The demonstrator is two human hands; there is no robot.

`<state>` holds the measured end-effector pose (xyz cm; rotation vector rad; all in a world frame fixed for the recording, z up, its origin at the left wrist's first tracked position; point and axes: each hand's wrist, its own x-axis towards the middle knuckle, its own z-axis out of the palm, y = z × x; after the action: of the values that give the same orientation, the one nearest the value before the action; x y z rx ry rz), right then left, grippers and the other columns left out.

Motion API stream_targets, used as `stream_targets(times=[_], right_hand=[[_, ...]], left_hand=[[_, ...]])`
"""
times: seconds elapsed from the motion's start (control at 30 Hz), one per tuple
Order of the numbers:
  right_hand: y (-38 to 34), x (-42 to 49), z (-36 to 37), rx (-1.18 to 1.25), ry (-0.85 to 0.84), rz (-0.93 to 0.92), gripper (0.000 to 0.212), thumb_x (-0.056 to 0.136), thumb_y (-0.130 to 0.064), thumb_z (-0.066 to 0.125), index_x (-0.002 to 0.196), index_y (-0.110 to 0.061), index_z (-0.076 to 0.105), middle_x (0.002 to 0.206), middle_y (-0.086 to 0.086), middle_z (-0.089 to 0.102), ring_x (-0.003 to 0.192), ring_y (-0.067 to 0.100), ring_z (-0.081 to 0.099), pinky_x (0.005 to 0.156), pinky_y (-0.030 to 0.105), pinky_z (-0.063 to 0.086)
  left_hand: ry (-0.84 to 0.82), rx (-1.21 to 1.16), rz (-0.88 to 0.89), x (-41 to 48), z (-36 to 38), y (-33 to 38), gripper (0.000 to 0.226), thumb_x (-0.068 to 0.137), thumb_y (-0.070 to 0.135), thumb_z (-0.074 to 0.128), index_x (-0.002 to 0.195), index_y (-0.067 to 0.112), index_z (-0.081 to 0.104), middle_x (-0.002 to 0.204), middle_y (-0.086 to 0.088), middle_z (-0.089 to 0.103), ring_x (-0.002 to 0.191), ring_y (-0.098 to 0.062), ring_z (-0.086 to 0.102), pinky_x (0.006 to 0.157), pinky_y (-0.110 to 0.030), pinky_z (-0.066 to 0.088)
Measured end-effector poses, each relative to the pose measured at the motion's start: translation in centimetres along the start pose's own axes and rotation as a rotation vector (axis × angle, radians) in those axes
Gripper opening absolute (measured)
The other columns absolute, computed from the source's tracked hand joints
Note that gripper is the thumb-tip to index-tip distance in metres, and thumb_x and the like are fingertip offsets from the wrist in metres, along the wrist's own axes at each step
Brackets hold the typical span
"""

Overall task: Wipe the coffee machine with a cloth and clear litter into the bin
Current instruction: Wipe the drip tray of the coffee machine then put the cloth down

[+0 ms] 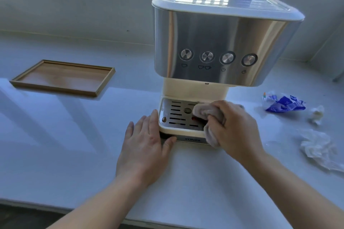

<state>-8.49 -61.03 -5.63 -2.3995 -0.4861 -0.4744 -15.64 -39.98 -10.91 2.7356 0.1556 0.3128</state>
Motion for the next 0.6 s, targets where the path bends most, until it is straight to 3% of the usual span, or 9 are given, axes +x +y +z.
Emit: stream_targets(times=[0.1, 0.2, 0.3, 0.4, 0.53, 0.6], right_hand=[[-0.6, 1.6, 0.4, 0.049, -0.093, -0.008, 0.022, 0.084, -0.016, 0.057, 0.087, -0.038, 0.057, 0.083, -0.024, 0.059, 0.087, 0.009, 0.052, 0.071, 0.025, 0.042], [0.2, 2.1, 0.9, 0.023, -0.086, 0.130, 0.018, 0.089, -0.027, 0.059, 0.107, -0.027, 0.062, 0.090, -0.010, 0.059, 0.097, 0.022, 0.053, 0.073, 0.031, 0.040], [-1.1, -0.4, 1.2, 0.002, -0.150, -0.100, 0.032, 0.085, -0.035, 0.067, 0.116, -0.029, 0.062, 0.110, -0.016, 0.063, 0.107, 0.011, 0.051, 0.083, 0.030, 0.042], [-1.6, 1.1, 1.1, 0.106, -0.237, -0.127, 0.024, 0.085, -0.030, 0.069, 0.108, -0.032, 0.066, 0.094, -0.030, 0.063, 0.098, 0.002, 0.054, 0.085, 0.030, 0.047], [-3.2, 4.6, 2.7, 0.276, -0.317, 0.120, 0.010, 0.088, -0.034, 0.066, 0.098, -0.035, 0.069, 0.085, -0.019, 0.071, 0.085, 0.001, 0.064, 0.071, 0.012, 0.046], [-3.4, 4.6, 3.2, 0.440, -0.326, 0.137, 0.010, 0.089, -0.030, 0.066, 0.096, -0.035, 0.071, 0.084, -0.017, 0.073, 0.082, 0.000, 0.066, 0.069, 0.012, 0.049]], left_hand=[[-0.004, 0.017, 0.005, 0.1, -0.1, 0.1, 0.078, 0.094, 0.064, 0.025, 0.155, 0.021, 0.003, 0.156, 0.003, 0.032, 0.147, -0.015, 0.019, 0.124, -0.041, 0.007], [-0.006, 0.020, 0.002, 0.1, -0.3, 0.2, 0.078, 0.094, 0.064, 0.024, 0.155, 0.019, 0.004, 0.157, 0.002, 0.031, 0.148, -0.016, 0.018, 0.125, -0.040, 0.006], [-0.006, 0.016, -0.007, -0.1, -0.2, 0.4, 0.079, 0.094, 0.064, 0.025, 0.155, 0.018, 0.003, 0.158, 0.002, 0.030, 0.148, -0.016, 0.018, 0.125, -0.040, 0.006], [-0.016, 0.029, -0.007, 0.0, -0.1, 0.4, 0.080, 0.094, 0.063, 0.024, 0.155, 0.016, 0.004, 0.157, 0.001, 0.030, 0.149, -0.016, 0.017, 0.125, -0.041, 0.006], [-0.023, 0.022, -0.015, -0.1, -0.4, 0.6, 0.079, 0.095, 0.062, 0.024, 0.156, 0.016, 0.004, 0.160, 0.000, 0.028, 0.151, -0.016, 0.014, 0.125, -0.040, 0.005], [-0.031, 0.016, -0.017, -0.2, -0.4, 0.6, 0.078, 0.096, 0.061, 0.026, 0.156, 0.015, 0.006, 0.162, -0.001, 0.025, 0.152, -0.016, 0.011, 0.125, -0.040, 0.005]])
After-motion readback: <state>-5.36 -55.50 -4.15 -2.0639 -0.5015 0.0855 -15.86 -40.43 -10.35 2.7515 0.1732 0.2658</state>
